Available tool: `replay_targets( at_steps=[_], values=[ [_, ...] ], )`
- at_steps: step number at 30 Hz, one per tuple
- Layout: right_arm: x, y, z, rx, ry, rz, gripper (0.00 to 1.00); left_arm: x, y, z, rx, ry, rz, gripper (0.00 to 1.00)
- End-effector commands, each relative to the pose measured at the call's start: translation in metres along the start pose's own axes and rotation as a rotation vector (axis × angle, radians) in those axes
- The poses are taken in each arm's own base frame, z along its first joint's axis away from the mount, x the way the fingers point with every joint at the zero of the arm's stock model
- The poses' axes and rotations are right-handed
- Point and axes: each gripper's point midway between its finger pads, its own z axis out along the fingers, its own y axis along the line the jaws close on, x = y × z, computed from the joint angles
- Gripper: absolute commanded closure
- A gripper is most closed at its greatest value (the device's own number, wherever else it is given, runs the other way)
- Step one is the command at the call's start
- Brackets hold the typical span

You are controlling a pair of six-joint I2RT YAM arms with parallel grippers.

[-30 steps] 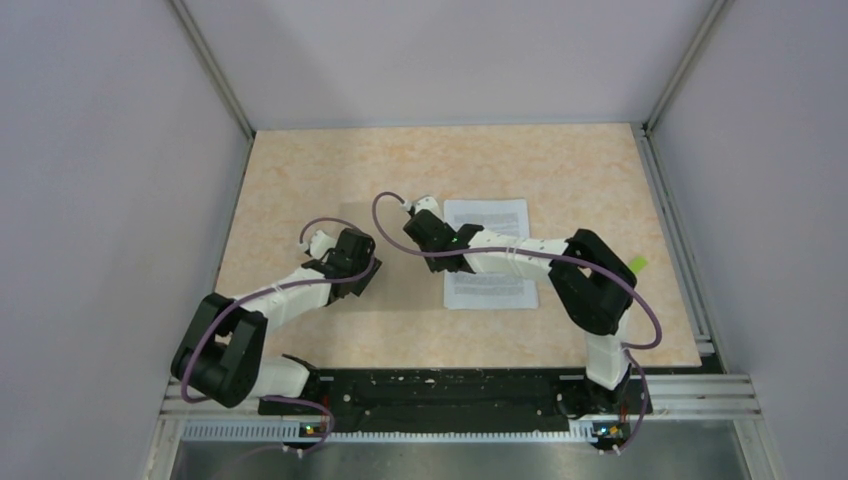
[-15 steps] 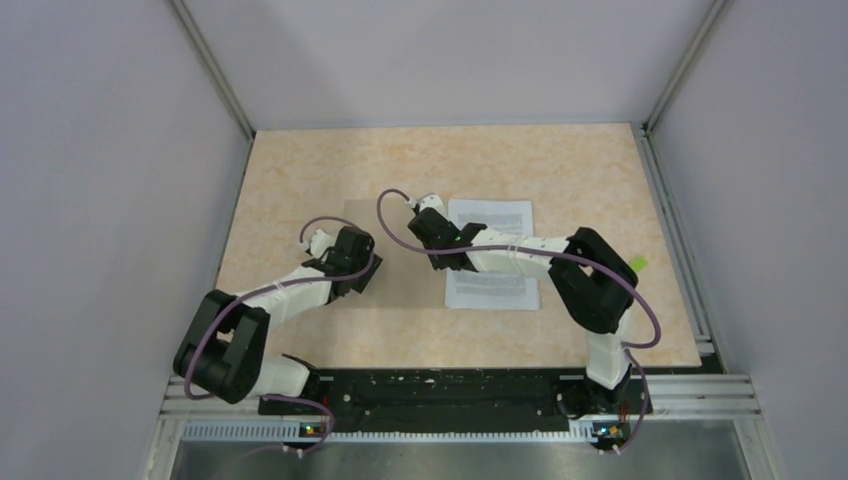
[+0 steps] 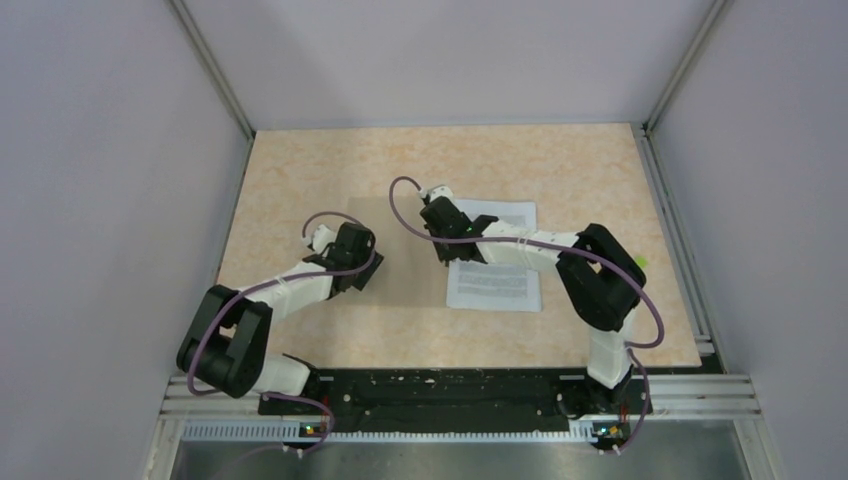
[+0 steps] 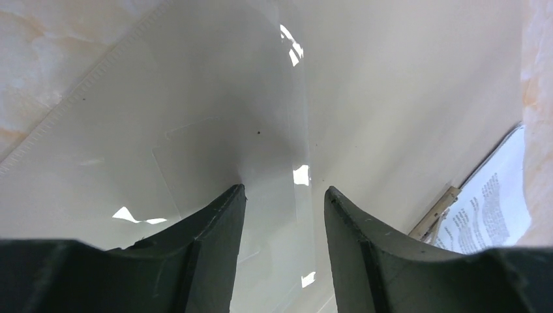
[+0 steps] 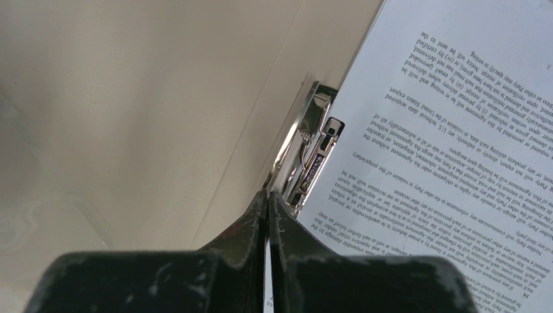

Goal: Put the files into the folder

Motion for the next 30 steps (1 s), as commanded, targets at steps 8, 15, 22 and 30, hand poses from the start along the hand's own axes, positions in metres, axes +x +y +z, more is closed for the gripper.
replay_targets(
  at_steps=[8,15,22,30],
  values=[
    [0.031,-0.023,0.002,0.020,0.145,-0.029,1.00,-0.031,0.012,-0.017,-0.114,-0.057,0.500,0.43],
    [0.025,-0.023,0.001,-0.002,0.129,-0.011,1.00,-0.046,-0.002,-0.002,-0.179,-0.058,0.734,0.41],
    [0.021,-0.025,0.000,-0.022,0.113,0.000,1.00,-0.021,0.006,0.015,-0.179,0.058,0.716,0.42],
    [0.011,-0.022,-0.009,-0.071,0.077,0.003,1.00,-0.025,0.048,0.017,-0.398,0.053,0.670,0.42]
  ],
)
